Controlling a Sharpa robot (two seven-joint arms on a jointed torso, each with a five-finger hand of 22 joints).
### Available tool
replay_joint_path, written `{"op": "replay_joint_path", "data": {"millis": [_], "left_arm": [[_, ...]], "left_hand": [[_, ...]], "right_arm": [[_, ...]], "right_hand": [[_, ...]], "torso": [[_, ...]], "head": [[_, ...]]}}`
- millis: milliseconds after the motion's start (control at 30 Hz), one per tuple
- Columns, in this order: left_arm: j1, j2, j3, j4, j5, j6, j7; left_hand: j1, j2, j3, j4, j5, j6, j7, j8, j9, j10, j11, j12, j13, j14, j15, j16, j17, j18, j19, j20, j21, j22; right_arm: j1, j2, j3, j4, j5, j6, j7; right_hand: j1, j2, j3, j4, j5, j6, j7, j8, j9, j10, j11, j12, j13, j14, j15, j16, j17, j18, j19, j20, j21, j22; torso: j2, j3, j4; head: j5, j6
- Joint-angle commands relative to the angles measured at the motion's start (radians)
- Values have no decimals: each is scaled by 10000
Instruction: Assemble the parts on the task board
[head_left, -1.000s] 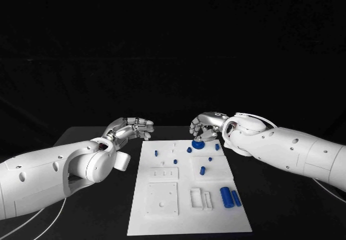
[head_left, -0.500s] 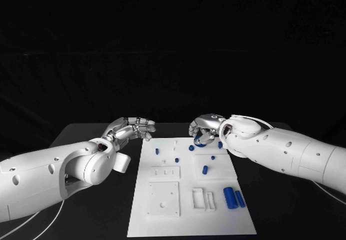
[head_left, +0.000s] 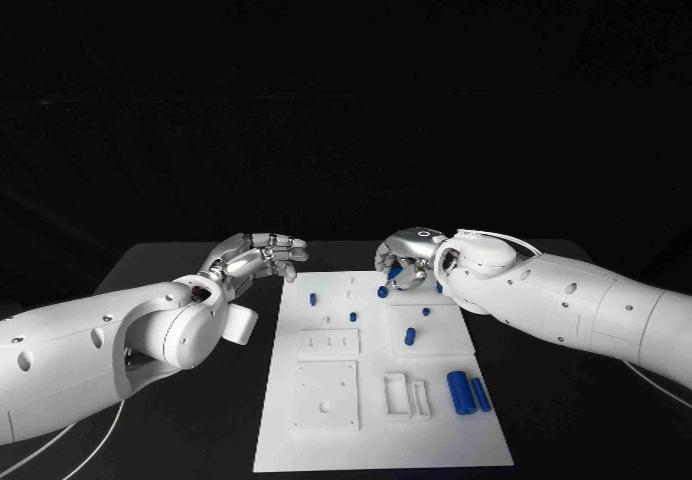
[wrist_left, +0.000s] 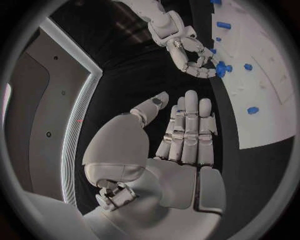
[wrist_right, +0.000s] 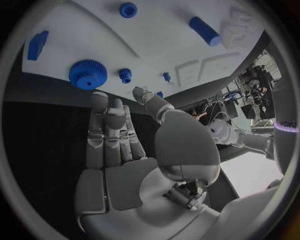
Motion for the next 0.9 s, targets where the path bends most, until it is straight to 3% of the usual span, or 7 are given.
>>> {"op": "replay_joint_path", "data": {"millis": [33, 267, 367, 900], "left_arm": [[47, -4, 12, 51, -59, 55, 58], [69, -21, 12, 121, -24, 92, 14], [69, -26, 13, 147, 22, 111, 7], [84, -13, 14, 96, 23, 179, -30]], "left_hand": [[-61, -41, -71, -1, -49, -10, 31, -46, -2, -63, -8, -56, 3, -57, -13, 75, 13, 198, -32, -38, 57, 236], [-73, -44, -70, 2, -53, -13, 33, -54, -2, -80, -3, -69, 1, -86, -9, 117, 22, 198, -51, -37, 87, 232], [-88, -37, -71, 10, -59, -17, 36, -61, -2, -95, 2, -81, 0, -99, -7, 151, 29, 201, -55, -36, 112, 229], [-132, -52, -77, 16, -64, -47, 49, -89, -5, -134, 17, -110, -2, -151, 5, 217, 33, 207, -86, -28, 164, 221]], "right_arm": [[-39, 40, -4, -40, -232, 192, -57], [-120, 85, -12, -81, -314, 317, -101], [-137, 98, -14, -97, -327, 342, -111], [-225, 219, -24, -211, -412, 343, -175]], "right_hand": [[-85, -23, -67, -21, 49, 32, -9, -62, -7, 42, -12, 8, -18, -32, 34, 58, -10, 249, 94, -192, 71, 249], [-81, 5, -96, -20, 16, 77, -24, -59, -5, 105, -32, 20, -23, -28, 15, 179, -23, 249, 118, -214, 167, 250], [-96, 12, -114, -18, -8, 89, -27, -63, -6, 119, -34, 16, -30, -32, 12, 237, -31, 249, 124, -220, 212, 248], [-119, 60, -113, -12, -81, 124, -38, -70, -8, 148, -37, 11, -45, -69, 10, 316, -80, 249, 93, -194, 283, 242]], "torso": [[57, 4, 0], [128, 0, 4], [150, 7, -18], [220, 10, -9]], "head": [[-4, 26], [-82, 109], [-67, 102], [-94, 81]]}}
